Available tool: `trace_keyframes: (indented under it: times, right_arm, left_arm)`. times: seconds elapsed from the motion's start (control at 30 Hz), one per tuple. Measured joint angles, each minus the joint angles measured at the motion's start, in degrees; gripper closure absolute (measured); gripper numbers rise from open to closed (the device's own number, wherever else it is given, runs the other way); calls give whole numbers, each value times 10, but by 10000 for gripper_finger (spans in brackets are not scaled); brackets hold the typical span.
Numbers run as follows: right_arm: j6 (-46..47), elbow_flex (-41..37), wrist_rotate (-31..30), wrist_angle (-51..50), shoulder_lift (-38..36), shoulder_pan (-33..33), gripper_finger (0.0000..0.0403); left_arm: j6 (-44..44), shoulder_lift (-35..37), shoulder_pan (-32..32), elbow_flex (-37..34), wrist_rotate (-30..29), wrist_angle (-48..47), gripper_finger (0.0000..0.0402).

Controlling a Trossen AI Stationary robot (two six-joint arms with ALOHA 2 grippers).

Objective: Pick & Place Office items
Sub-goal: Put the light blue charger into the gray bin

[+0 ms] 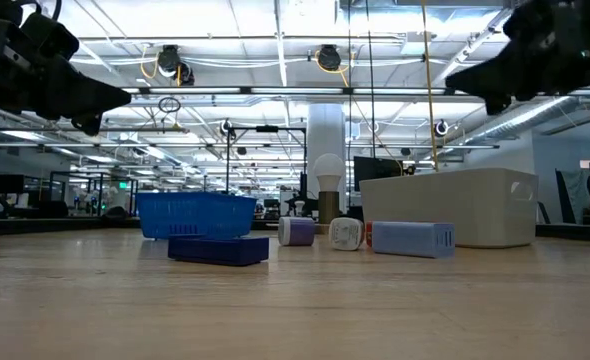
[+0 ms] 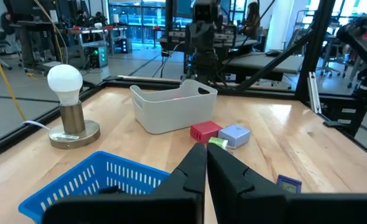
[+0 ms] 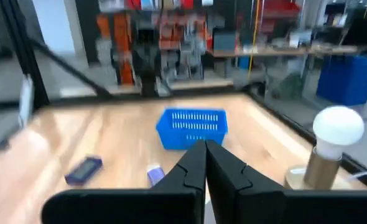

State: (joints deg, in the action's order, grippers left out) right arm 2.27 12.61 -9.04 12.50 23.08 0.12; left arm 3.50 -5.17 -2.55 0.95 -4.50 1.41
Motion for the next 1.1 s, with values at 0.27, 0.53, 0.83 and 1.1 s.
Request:
trace_keyframes:
  times: [0.27, 0.53, 0.83, 1.1]
  right_arm:
    - [-41, 121, -6, -104, 177, 23, 389]
    - [-58, 242, -30, -161, 327, 73, 345]
    - [-77, 363, -145, -267, 468, 132, 220]
    - [-128, 430, -12, -323, 565, 141, 98]
  left_arm:
    - [0, -1, 0, 0, 0, 0, 381]
    - [0, -1, 0, 0, 0, 0, 380]
    - [-1, -1, 0, 0, 1, 0, 380]
    - [-2, -1, 0, 0, 1, 0, 380]
